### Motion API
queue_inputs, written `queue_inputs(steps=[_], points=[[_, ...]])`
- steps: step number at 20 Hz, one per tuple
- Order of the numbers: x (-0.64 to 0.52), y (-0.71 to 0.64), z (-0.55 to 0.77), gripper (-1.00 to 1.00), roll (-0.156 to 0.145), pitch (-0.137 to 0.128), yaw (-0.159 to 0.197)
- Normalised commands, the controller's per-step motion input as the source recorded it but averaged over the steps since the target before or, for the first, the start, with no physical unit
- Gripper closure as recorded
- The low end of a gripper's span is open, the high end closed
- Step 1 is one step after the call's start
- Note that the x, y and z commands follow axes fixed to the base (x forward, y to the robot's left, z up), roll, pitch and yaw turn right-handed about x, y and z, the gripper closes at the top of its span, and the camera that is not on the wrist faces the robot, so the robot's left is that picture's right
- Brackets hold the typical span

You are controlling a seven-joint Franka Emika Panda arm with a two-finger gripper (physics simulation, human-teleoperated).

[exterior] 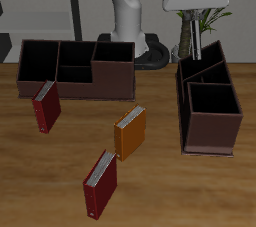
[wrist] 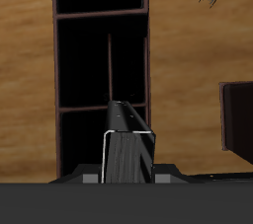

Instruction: Place the striped book into the left desk caddy's left compartment

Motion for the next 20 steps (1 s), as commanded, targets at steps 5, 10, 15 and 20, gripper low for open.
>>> queue_inputs(steps=[5, 10, 15, 20], points=[[-0.01, -0.06, -0.13, 1.00, -0.001, 0.041, -0.031], [-0.15, 0.10, -0.11, 1.00, 0.042, 0.019, 0.000], [-0.06, 0.09, -0.09, 1.00, 0.035, 0.019, -0.005], [-0.01, 0.06, -0.08, 1.00, 0.016, 0.013, 0.013]])
